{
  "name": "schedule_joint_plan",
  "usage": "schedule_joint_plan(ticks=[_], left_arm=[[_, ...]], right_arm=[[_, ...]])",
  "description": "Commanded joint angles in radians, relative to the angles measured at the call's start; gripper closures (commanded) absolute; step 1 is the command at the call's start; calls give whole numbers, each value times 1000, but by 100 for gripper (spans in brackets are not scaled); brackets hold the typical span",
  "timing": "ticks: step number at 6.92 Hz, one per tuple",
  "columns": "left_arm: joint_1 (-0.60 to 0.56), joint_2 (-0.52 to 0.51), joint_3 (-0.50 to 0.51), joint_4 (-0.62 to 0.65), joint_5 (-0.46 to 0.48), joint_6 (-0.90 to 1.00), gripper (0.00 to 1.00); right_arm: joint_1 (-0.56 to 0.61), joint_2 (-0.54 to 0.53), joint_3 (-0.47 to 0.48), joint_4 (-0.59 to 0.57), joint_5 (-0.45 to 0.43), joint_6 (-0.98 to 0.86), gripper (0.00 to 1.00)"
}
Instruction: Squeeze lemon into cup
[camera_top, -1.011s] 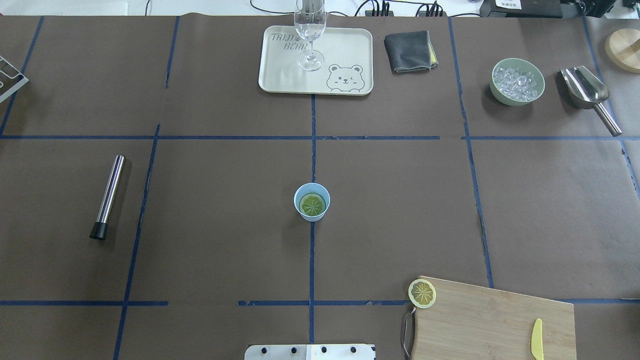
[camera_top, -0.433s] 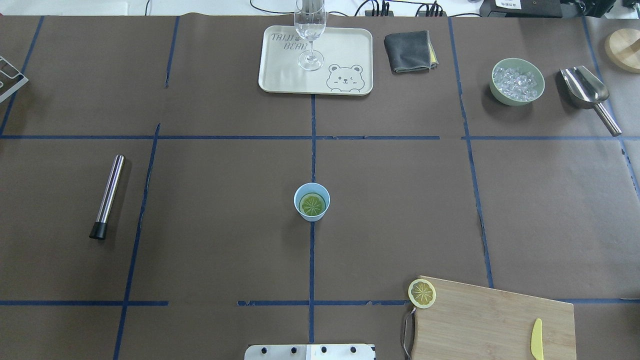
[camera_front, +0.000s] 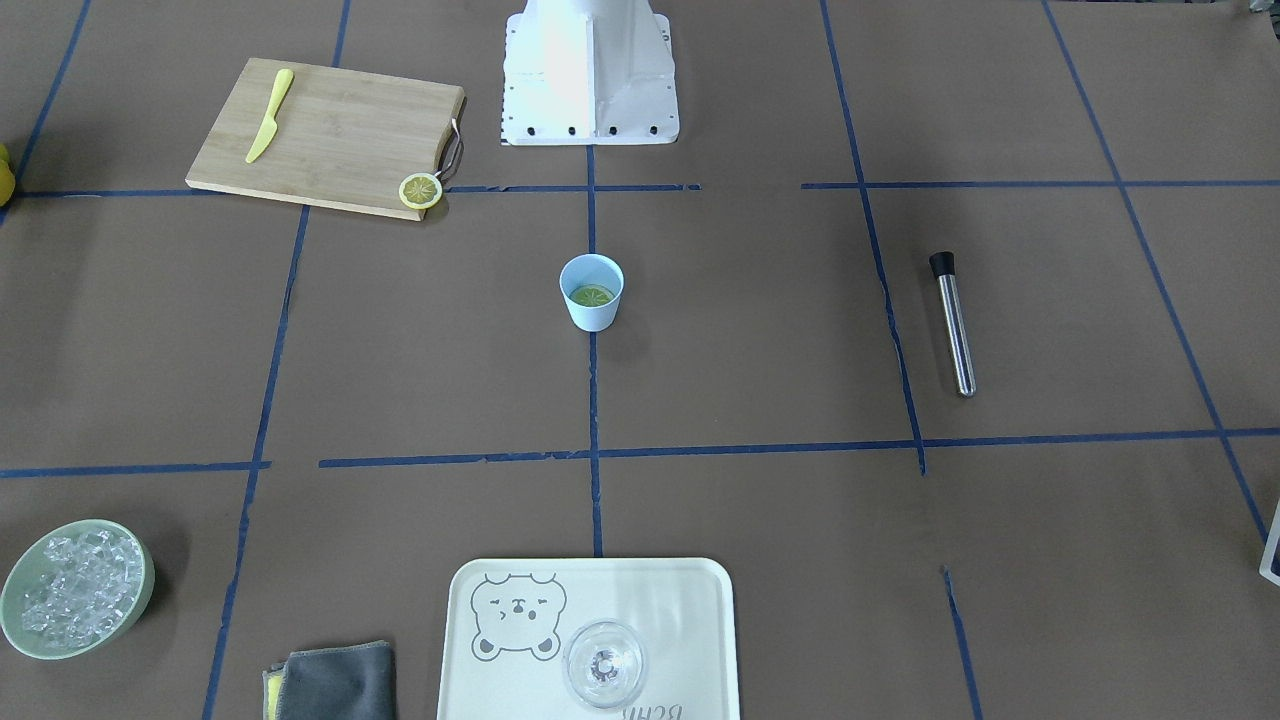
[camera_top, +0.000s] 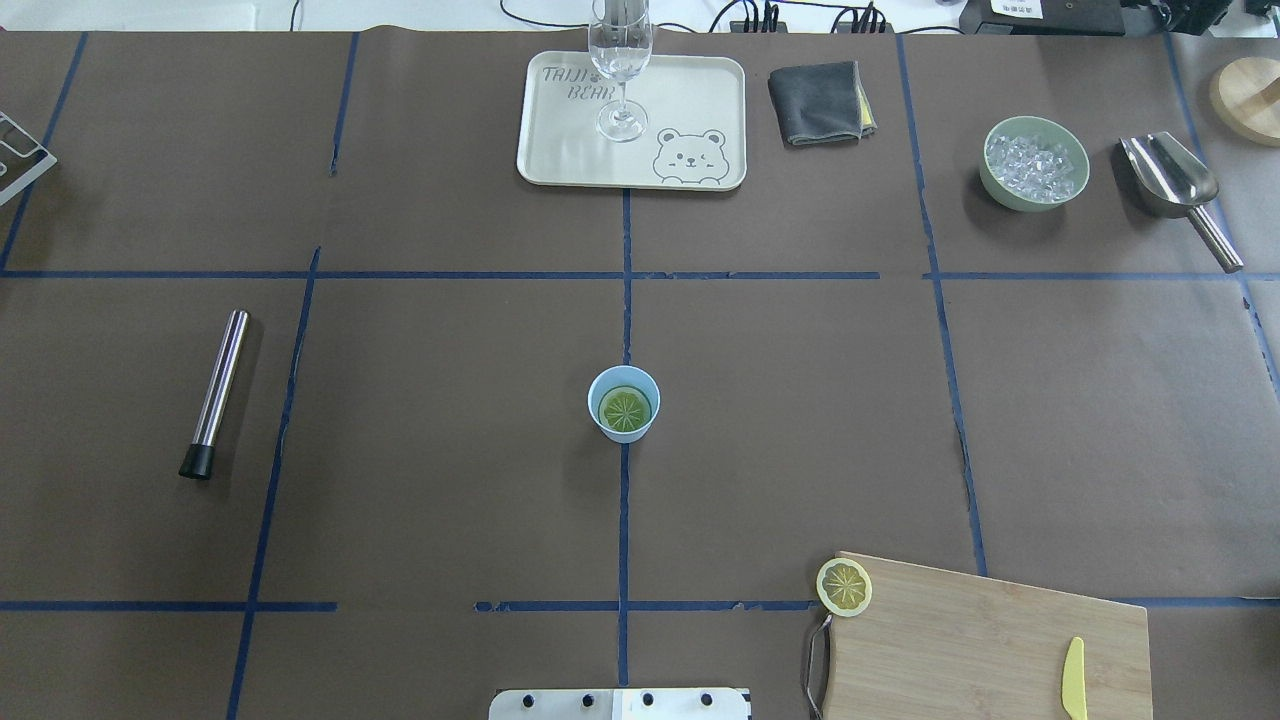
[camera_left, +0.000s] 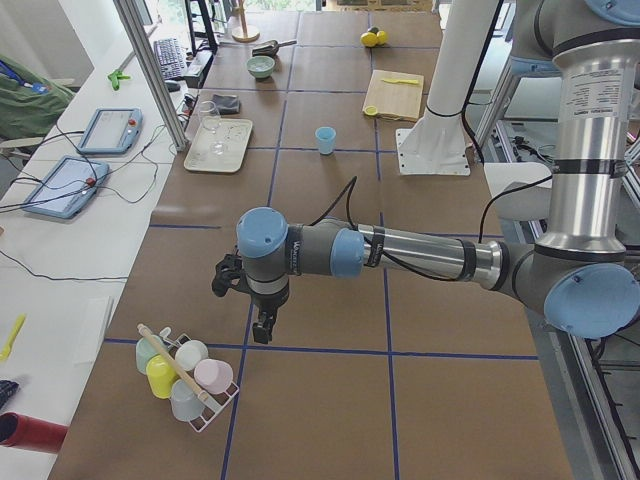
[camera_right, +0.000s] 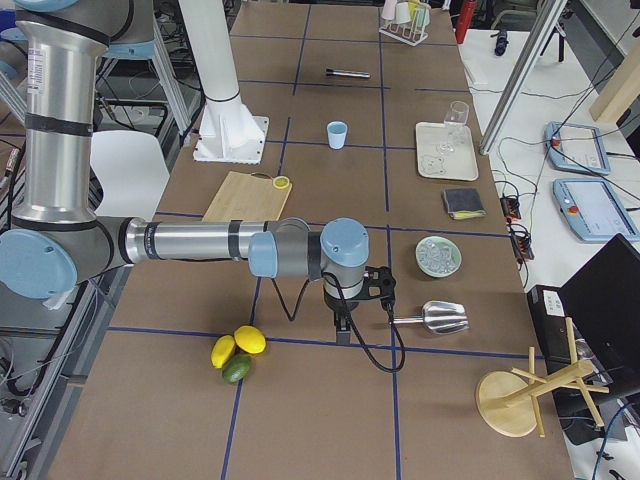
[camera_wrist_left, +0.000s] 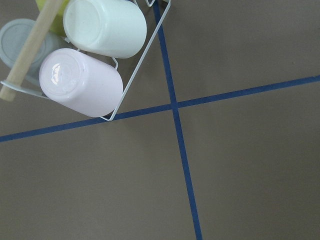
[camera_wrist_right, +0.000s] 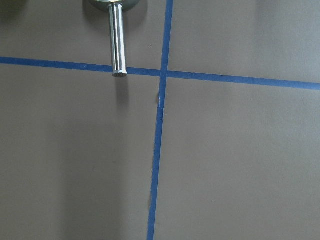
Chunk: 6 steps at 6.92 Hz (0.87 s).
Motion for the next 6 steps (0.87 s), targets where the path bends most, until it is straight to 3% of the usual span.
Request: schedule_joint_plan(ticks=[1,6], left_arm=[[-1,10,-11,2,2,-1,0],[-3,12,-13,2,3,-1,0]], right_arm=[[0,-1,-1,0,0,-1,0],[-2,-3,-4,0,0,6,0]])
